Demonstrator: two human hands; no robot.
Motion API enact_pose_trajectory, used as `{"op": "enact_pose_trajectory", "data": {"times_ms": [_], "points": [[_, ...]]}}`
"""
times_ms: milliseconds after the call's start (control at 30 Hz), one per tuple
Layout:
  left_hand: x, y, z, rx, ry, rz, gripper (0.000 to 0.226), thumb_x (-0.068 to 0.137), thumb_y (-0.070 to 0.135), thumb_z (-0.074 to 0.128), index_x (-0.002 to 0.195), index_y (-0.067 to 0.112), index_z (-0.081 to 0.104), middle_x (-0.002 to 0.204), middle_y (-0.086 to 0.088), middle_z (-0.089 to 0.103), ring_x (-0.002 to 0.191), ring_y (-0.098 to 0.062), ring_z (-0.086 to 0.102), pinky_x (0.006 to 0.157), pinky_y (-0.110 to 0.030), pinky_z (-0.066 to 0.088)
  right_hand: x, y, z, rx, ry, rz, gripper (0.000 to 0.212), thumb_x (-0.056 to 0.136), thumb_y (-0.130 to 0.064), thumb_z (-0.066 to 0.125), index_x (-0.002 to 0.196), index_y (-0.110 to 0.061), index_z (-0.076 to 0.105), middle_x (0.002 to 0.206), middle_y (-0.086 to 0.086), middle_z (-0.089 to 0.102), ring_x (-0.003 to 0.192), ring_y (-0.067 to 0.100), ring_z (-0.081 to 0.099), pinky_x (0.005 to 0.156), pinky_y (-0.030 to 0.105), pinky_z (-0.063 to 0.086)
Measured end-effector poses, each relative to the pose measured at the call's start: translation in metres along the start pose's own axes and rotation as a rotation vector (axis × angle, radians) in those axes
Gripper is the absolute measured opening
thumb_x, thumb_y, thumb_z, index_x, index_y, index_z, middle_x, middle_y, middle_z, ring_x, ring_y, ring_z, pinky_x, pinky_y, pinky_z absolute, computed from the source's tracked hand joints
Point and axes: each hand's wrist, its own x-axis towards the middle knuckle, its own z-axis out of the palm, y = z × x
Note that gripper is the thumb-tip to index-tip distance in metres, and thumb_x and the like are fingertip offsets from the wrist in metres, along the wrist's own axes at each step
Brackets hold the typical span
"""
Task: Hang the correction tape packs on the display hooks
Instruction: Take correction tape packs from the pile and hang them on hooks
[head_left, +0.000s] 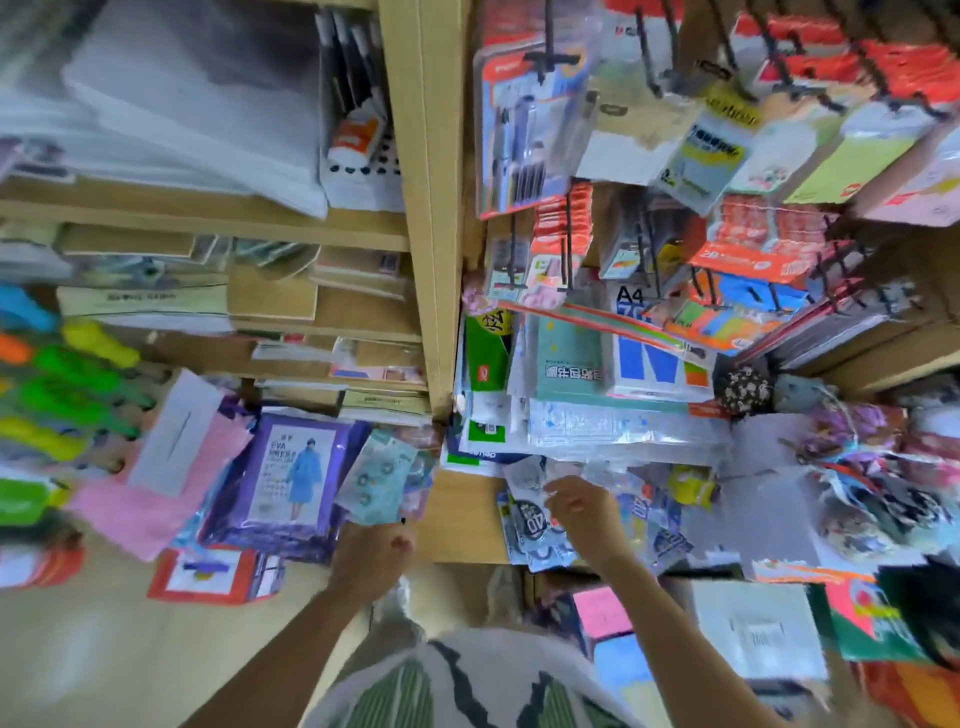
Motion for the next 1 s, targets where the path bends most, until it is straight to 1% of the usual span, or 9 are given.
{"op": "enact_pose_trajectory", "data": {"times_ms": [133, 200, 300, 433, 533, 633, 800, 933, 1000], "points": [[-0.011, -0.043, 0.025, -0.014, -0.103, -0.117, 0.010, 0.096, 0.033, 0.057, 0.094, 0.026, 0.064, 0.097, -0.003, 0.063, 0.103, -0.030, 0.065, 0.079, -0.033, 0.044, 0.002, 0.032, 0.050, -0.093, -0.127, 0.089, 0.014, 0.076, -0.020, 0.059, 0.079, -0.020, 0.073, 0.083, 0.011, 0.073, 0.074, 0.031, 0.067, 0.069, 0.040, 0.054], [-0.003, -0.072, 0.040, 0.012, -0.146, -0.188, 0.032, 0.094, 0.050, 0.051, 0.111, 0.029, 0.068, 0.107, -0.007, 0.070, 0.105, -0.034, 0.066, 0.082, -0.038, 0.049, 0.004, 0.036, 0.070, -0.123, -0.192, 0.102, 0.019, 0.079, -0.017, 0.060, 0.089, -0.013, 0.075, 0.082, 0.009, 0.073, 0.074, 0.023, 0.065, 0.067, 0.035, 0.052], [0.019, -0.116, 0.071, -0.066, -0.187, -0.256, 0.054, 0.075, 0.060, 0.040, 0.102, 0.027, 0.073, 0.101, -0.006, 0.074, 0.098, -0.031, 0.068, 0.081, -0.040, 0.055, 0.010, 0.030, 0.099, -0.194, -0.330, 0.143, 0.019, 0.085, -0.002, 0.063, 0.096, -0.012, 0.075, 0.089, 0.000, 0.072, 0.080, 0.016, 0.064, 0.069, 0.023, 0.044], [0.039, -0.128, 0.068, -0.185, -0.198, -0.311, 0.030, 0.087, 0.046, 0.058, 0.105, 0.030, 0.076, 0.107, -0.010, 0.074, 0.103, -0.034, 0.068, 0.079, -0.035, 0.050, 0.027, 0.025, 0.135, -0.346, -0.491, 0.171, 0.018, 0.089, -0.012, 0.062, 0.103, -0.013, 0.074, 0.100, 0.006, 0.074, 0.091, 0.021, 0.066, 0.074, 0.025, 0.043], [0.067, -0.141, 0.071, -0.293, -0.160, -0.357, 0.048, 0.074, 0.051, 0.051, 0.104, 0.023, 0.075, 0.108, -0.011, 0.074, 0.102, -0.034, 0.067, 0.077, -0.032, 0.049, 0.048, 0.019, 0.158, -0.452, -0.576, 0.190, 0.019, 0.090, -0.017, 0.062, 0.105, -0.015, 0.072, 0.103, 0.005, 0.072, 0.100, 0.020, 0.064, 0.071, 0.022, 0.037], [0.101, -0.154, 0.075, -0.404, -0.114, -0.371, 0.021, 0.083, 0.039, 0.058, 0.092, 0.026, 0.071, 0.103, -0.003, 0.072, 0.104, -0.030, 0.067, 0.072, -0.023, 0.044, 0.074, 0.012, 0.183, -0.439, -0.577, 0.171, 0.016, 0.090, -0.015, 0.064, 0.103, -0.012, 0.072, 0.098, 0.004, 0.070, 0.095, 0.019, 0.064, 0.074, 0.023, 0.041], [0.170, -0.186, 0.077, -0.325, 0.015, -0.329, 0.020, 0.090, 0.027, 0.058, 0.103, 0.020, 0.071, 0.107, -0.005, 0.074, 0.104, -0.030, 0.067, 0.084, -0.038, 0.051, 0.121, 0.012, 0.237, -0.435, -0.586, 0.165, 0.003, 0.090, -0.017, 0.067, 0.090, -0.020, 0.069, 0.084, -0.002, 0.069, 0.078, 0.017, 0.066, 0.074, 0.028, 0.051], [0.212, -0.199, 0.093, -0.297, 0.022, -0.221, 0.048, 0.090, 0.022, 0.064, 0.137, 0.016, 0.058, 0.142, -0.012, 0.056, 0.128, -0.034, 0.054, 0.103, -0.043, 0.044, 0.161, 0.026, 0.282, -0.419, -0.599, 0.237, 0.007, 0.091, -0.019, 0.067, 0.087, -0.024, 0.066, 0.084, 0.009, 0.073, 0.074, 0.031, 0.071, 0.057, 0.030, 0.055], [0.229, -0.206, 0.109, -0.264, -0.016, -0.133, 0.067, 0.091, 0.024, 0.068, 0.151, 0.014, 0.041, 0.160, -0.013, 0.034, 0.143, -0.034, 0.036, 0.114, -0.045, 0.035, 0.180, 0.033, 0.305, -0.363, -0.561, 0.288, 0.003, 0.091, -0.018, 0.067, 0.090, -0.021, 0.068, 0.085, 0.012, 0.074, 0.074, 0.028, 0.072, 0.060, 0.035, 0.057]]}}
